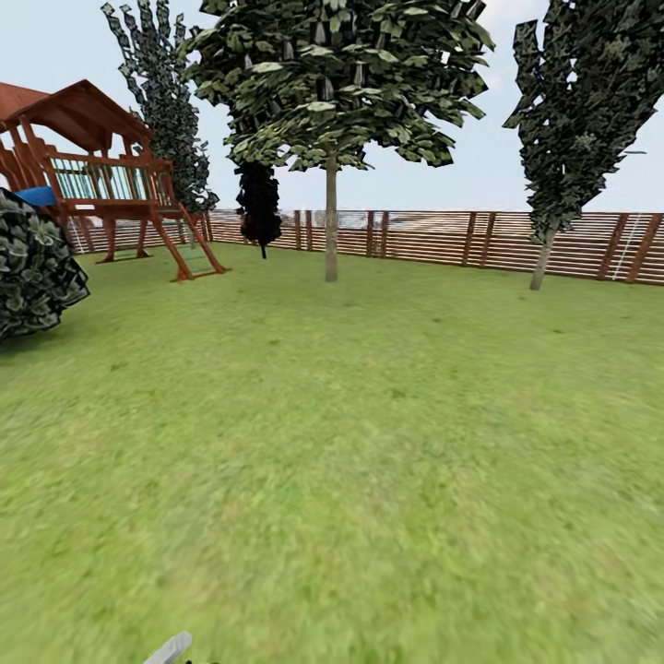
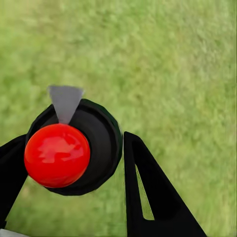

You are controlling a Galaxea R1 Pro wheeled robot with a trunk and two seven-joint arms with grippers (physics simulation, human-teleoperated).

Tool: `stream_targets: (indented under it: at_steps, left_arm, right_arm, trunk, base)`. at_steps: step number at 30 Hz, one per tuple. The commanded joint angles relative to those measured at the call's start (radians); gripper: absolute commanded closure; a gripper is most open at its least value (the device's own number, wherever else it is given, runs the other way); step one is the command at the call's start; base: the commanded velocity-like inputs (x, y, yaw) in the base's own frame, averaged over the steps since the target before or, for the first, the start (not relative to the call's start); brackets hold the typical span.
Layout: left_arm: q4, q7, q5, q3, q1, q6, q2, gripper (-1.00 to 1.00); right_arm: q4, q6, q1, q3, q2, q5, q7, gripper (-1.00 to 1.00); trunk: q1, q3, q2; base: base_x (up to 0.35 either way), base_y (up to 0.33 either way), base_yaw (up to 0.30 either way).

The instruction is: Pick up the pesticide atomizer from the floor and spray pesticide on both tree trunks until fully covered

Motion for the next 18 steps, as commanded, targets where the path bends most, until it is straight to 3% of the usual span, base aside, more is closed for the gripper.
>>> stream_targets:
  at_steps: [1,9,18]
  left_arm:
    - [0.000,0.001,0.010,-0.008,-0.001,-0.008,0.001,1.00]
    - [0.000,0.003,0.010,-0.009,-0.001,-0.008,0.001,1.00]
    - [0.000,0.003,0.010,-0.008,-0.001,-0.008,0.001,1.00]
  right_arm:
    - [0.001,-0.002,-0.001,-0.003,0.000,-0.010,0.009,-1.00]
    - [-0.013,-0.001,-0.001,-0.002,0.001,-0.010,0.012,-1.00]
    - [-0.016,0.000,-0.001,0.001,0.000,-0.009,0.010,-1.00]
  trunk:
    - [0.001,-0.002,-0.002]
    - [0.001,-0.002,-0.002]
    - [0.001,-0.004,-0.002]
  base:
    - [0.335,0.000,0.000]
    - [0.335,0.000,0.006]
    - [0.335,0.000,0.122]
